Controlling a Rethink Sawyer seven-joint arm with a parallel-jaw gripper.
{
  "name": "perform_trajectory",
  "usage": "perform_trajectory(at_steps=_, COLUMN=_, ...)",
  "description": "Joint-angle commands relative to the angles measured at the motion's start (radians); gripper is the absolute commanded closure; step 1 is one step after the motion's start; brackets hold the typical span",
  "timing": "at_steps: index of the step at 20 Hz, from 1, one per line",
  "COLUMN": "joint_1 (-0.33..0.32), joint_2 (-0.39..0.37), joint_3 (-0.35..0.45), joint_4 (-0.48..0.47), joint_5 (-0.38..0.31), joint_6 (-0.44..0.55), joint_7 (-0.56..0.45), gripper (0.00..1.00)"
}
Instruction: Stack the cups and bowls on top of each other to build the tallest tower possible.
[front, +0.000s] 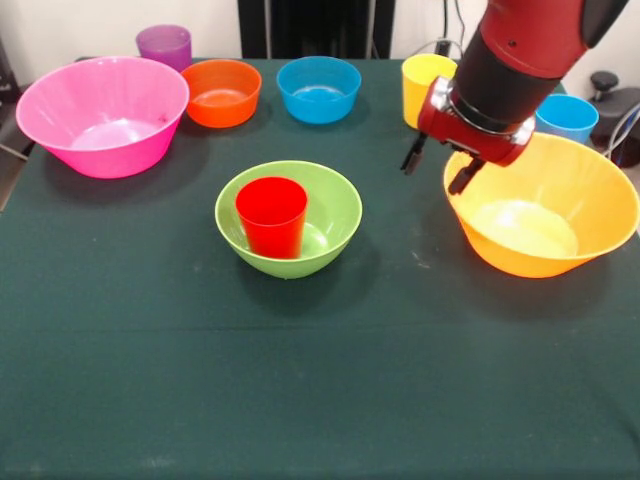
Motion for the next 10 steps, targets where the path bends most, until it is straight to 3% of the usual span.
perform_trajectory(at_steps=1, joint_1=0.029, joint_2=0.008, joint_3=0.065, joint_4=-0.002, joint_5=0.03, joint_6=0.047, joint_7=0.205, gripper=0.0)
perform_trajectory(at_steps=10, joint_1=0.015, joint_2=0.031, joint_3=0.065, joint_4=0.003, joint_5=0.032, joint_6=-0.004, joint_7=0.176, gripper=0.0)
